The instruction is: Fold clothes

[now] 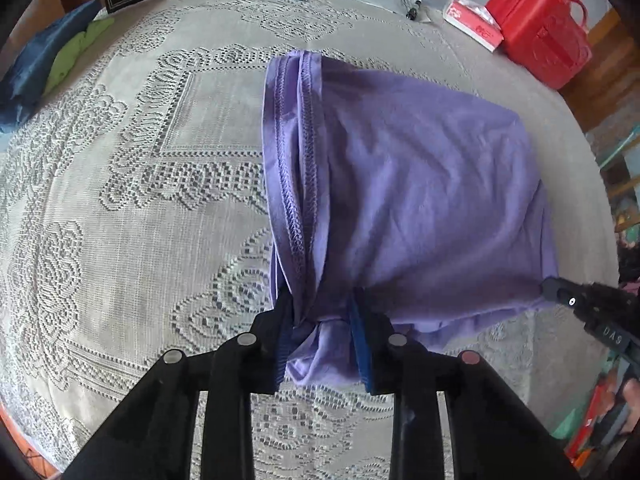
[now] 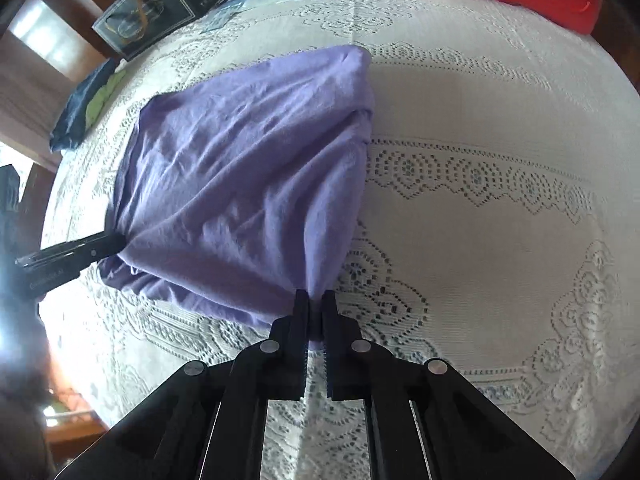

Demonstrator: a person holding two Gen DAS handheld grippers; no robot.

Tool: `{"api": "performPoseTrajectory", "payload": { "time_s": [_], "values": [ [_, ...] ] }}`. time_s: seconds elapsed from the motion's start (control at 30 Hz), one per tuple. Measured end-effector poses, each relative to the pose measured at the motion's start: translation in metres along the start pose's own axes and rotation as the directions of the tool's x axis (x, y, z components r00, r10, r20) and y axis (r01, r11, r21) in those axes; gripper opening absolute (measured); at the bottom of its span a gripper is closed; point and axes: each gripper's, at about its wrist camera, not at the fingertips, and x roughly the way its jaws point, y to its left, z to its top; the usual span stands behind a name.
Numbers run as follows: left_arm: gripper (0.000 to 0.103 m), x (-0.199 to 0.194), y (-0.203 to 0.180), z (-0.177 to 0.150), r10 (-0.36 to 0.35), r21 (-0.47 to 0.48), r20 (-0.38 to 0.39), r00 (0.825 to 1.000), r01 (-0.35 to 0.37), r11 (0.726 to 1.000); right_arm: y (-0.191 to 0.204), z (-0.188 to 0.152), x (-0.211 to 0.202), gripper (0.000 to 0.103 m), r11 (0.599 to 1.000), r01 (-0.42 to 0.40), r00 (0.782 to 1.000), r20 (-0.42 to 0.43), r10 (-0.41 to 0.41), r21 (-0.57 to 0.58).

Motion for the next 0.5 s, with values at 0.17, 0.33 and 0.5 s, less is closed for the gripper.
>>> {"api": "performPoseTrajectory", "payload": {
  "time_s": [0.17,0.33,0.5],
  "values": [
    [0.028,-0.021,0.0,-0.013,0.024,0.036,0.051,0.998,-0.026,0.999,-0.012,-0.012,-0.001,0.009,1.0,0.008,0.999,-0.034,-0.007,0.016],
    [0.103,-0.051,-0.005,-0.009,-0.029,0.028,0.166,0.986,0.024,0.999,-0.011,-0.008,-0.029,0.035,1.0,0.004,0.997,0.077,-0.003,-0.013],
    [0.103,-0.028,-0.011,-0.003,0.028,-0.023,0.146,0.989,-0.025,0.999,-0.001,0.007,-0.027,0.052,0.993,-0.114,0.983,0.143,0.115,-0.011]
  ]
}}
